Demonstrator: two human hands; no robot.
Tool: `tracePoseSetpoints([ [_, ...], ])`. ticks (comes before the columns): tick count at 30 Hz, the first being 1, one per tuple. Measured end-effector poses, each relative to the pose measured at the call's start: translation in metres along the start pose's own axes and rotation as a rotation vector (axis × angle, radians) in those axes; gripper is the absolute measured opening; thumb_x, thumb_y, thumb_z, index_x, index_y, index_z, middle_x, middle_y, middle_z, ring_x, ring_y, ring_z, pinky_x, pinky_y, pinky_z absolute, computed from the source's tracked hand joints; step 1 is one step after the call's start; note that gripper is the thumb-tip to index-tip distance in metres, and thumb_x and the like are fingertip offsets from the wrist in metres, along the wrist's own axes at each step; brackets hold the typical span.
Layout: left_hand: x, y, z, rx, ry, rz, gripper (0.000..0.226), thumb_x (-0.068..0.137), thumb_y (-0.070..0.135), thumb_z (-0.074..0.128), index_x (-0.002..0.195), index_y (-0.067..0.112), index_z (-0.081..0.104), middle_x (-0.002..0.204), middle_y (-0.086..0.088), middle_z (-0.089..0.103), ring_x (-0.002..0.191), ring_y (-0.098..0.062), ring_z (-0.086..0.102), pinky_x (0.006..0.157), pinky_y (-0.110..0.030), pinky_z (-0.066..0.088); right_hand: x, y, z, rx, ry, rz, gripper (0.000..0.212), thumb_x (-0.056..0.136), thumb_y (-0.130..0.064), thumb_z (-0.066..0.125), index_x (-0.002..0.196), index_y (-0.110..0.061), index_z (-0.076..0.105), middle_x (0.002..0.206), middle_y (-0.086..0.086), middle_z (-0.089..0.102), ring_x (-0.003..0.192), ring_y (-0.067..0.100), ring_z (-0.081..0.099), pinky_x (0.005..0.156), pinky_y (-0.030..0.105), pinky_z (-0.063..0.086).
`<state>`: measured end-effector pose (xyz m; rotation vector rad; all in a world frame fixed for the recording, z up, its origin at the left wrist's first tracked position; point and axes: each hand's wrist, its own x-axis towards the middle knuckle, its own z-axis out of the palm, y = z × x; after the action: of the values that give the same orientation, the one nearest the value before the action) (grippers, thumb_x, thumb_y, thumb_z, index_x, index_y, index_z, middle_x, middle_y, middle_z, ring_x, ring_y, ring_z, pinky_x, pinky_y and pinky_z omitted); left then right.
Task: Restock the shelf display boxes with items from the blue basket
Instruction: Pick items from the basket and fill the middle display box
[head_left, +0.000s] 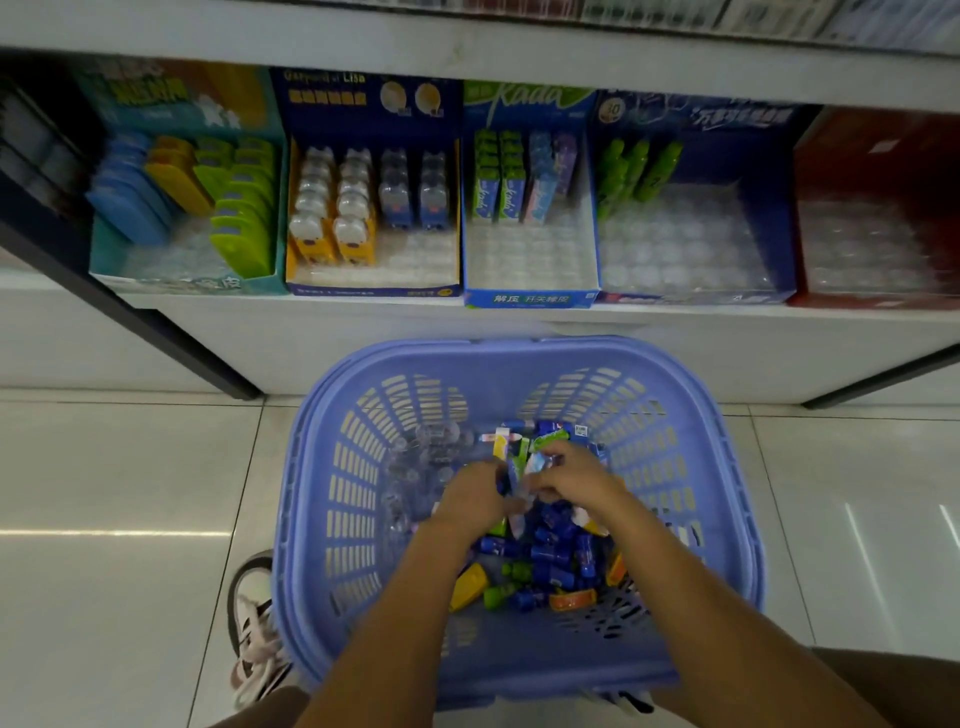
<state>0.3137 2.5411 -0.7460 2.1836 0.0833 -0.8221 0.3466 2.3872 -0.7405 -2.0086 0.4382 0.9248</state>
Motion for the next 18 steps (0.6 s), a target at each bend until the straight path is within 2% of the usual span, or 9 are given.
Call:
tracePoseSetpoints([
  [2, -0.008, 0.022, -0.008, -0.127, 0.059, 0.129, 0.035, 0.082, 0.031, 0.073, 0.11, 0.014, 0.062, 0.096, -0.007, 0.066, 0.088, -0.021, 0.062, 0.067, -0.019, 0.044, -0.019, -0.014, -0.015, 0.137, 0.025, -0.125, 0.034, 0.078, -0.018, 0.077, 0.106, -0.006, 0.062, 0.093, 0.014, 0.068, 0.076, 0.021, 0.066, 0.074, 0.035, 0.059],
  [4, -0.018, 0.043, -0.019, -0.275, 0.17, 0.242, 0.028, 0.082, 0.029, 0.073, 0.106, 0.016, 0.066, 0.082, 0.002, 0.067, 0.075, -0.008, 0.063, 0.058, -0.011, 0.042, -0.039, -0.03, -0.03, 0.287, 0.066, -0.226, 0.031, 0.078, -0.015, 0.076, 0.104, -0.002, 0.067, 0.089, 0.015, 0.071, 0.07, 0.015, 0.068, 0.068, 0.025, 0.059],
  [6, -0.027, 0.061, -0.034, -0.381, 0.215, 0.299, 0.017, 0.083, 0.026, 0.072, 0.1, 0.022, 0.068, 0.075, 0.007, 0.067, 0.065, 0.0, 0.061, 0.06, -0.019, 0.049, -0.057, -0.044, -0.046, 0.386, 0.064, -0.316, 0.027, 0.083, -0.012, 0.07, 0.108, -0.004, 0.068, 0.088, 0.011, 0.073, 0.069, 0.011, 0.068, 0.066, 0.019, 0.056],
  [8, -0.033, 0.077, -0.049, -0.433, 0.193, 0.331, 0.013, 0.086, 0.023, 0.068, 0.099, 0.023, 0.067, 0.077, -0.002, 0.069, 0.068, -0.009, 0.065, 0.065, -0.03, 0.055, -0.073, -0.056, -0.06, 0.418, 0.047, -0.402, 0.024, 0.087, -0.01, 0.065, 0.111, -0.01, 0.067, 0.089, 0.007, 0.073, 0.074, 0.013, 0.069, 0.069, 0.019, 0.056],
  [10, -0.041, 0.092, -0.064, -0.563, 0.155, 0.352, 0.016, 0.089, 0.021, 0.065, 0.104, 0.016, 0.067, 0.088, -0.012, 0.072, 0.081, -0.024, 0.07, 0.076, -0.038, 0.059, -0.084, -0.069, -0.073, 0.46, 0.083, -0.477, 0.024, 0.086, -0.004, 0.063, 0.109, -0.008, 0.066, 0.083, 0.0, 0.074, 0.071, 0.01, 0.069, 0.066, 0.018, 0.055],
  [12, -0.048, 0.103, -0.078, -0.789, 0.126, 0.356, 0.021, 0.093, 0.017, 0.059, 0.111, 0.008, 0.064, 0.092, -0.006, 0.072, 0.082, -0.02, 0.072, 0.076, -0.031, 0.059, -0.093, -0.085, -0.086, 0.479, 0.165, -0.545, 0.02, 0.085, -0.002, 0.064, 0.105, -0.003, 0.065, 0.075, 0.0, 0.074, 0.064, 0.008, 0.067, 0.062, 0.016, 0.053],
  [14, -0.057, 0.111, -0.09, -0.973, 0.121, 0.365, 0.017, 0.097, 0.018, 0.051, 0.11, 0.012, 0.06, 0.094, 0.001, 0.072, 0.08, -0.016, 0.073, 0.07, -0.022, 0.058, -0.1, -0.103, -0.1, 0.469, 0.235, -0.62, 0.013, 0.086, -0.006, 0.064, 0.098, -0.009, 0.068, 0.076, 0.002, 0.074, 0.066, 0.01, 0.067, 0.065, 0.017, 0.053],
  [16, -0.062, 0.112, -0.101, -1.051, 0.155, 0.374, 0.017, 0.099, 0.024, 0.046, 0.109, 0.017, 0.057, 0.096, -0.001, 0.073, 0.081, -0.018, 0.073, 0.067, -0.021, 0.056, -0.104, -0.125, -0.112, 0.413, 0.29, -0.7, 0.01, 0.088, -0.011, 0.064, 0.094, -0.017, 0.069, 0.08, 0.004, 0.074, 0.071, 0.012, 0.068, 0.069, 0.019, 0.054],
  [18, -0.065, 0.111, -0.109, -1.081, 0.188, 0.375, 0.023, 0.1, 0.027, 0.043, 0.111, 0.014, 0.059, 0.095, -0.002, 0.074, 0.079, -0.018, 0.072, 0.066, -0.021, 0.056, -0.101, -0.149, -0.121, 0.284, 0.381, -0.762, 0.011, 0.086, -0.011, 0.066, 0.095, -0.017, 0.067, 0.082, 0.001, 0.071, 0.07, 0.01, 0.067, 0.069, 0.019, 0.054],
])
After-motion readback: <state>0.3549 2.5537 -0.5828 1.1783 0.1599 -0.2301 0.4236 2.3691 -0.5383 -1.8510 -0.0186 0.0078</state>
